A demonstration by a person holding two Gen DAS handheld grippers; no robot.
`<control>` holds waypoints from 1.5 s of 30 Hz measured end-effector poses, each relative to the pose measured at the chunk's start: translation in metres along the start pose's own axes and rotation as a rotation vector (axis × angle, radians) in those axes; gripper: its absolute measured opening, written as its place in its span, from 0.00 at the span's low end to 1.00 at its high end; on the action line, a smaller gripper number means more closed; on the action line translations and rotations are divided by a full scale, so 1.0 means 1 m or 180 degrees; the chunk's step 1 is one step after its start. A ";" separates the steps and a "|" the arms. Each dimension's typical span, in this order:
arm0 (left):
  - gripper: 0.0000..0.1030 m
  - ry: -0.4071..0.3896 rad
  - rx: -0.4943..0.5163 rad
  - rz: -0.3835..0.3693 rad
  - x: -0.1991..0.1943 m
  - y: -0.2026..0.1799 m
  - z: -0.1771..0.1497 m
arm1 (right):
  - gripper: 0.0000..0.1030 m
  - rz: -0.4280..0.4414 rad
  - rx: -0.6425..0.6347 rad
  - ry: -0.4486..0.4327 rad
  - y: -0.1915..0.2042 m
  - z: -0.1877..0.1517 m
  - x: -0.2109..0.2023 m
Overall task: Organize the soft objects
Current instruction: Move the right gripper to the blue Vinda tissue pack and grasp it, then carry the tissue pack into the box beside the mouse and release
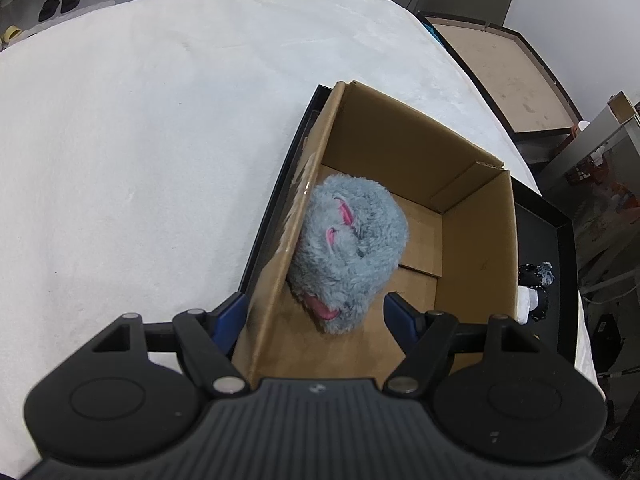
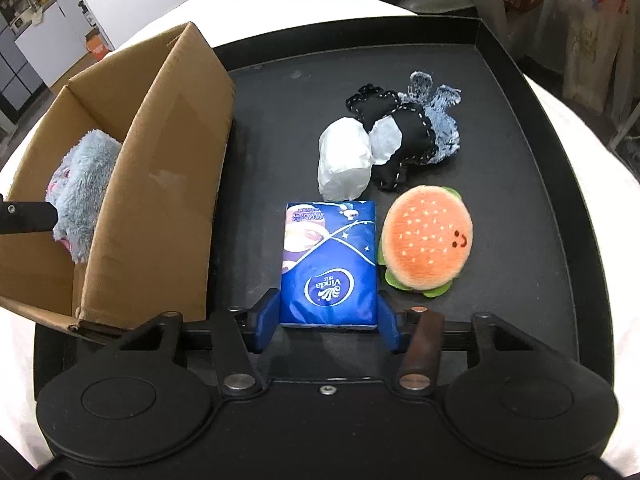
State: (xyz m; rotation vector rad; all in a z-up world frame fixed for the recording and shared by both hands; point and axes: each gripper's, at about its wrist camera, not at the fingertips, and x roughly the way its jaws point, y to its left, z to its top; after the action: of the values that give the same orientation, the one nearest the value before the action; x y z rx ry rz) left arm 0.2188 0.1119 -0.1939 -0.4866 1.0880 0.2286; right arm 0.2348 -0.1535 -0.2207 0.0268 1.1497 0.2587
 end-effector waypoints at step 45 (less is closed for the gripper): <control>0.51 -0.0221 -0.0116 -0.0293 -0.007 0.043 0.000 | 0.48 -0.0106 -0.0610 -0.0850 0.108 0.068 -0.083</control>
State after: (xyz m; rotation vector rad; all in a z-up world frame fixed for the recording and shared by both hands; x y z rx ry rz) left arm 0.1979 0.1493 -0.1995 -0.5562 0.9928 0.1833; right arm 0.2446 -0.0596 -0.1020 -0.1235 0.8558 0.3246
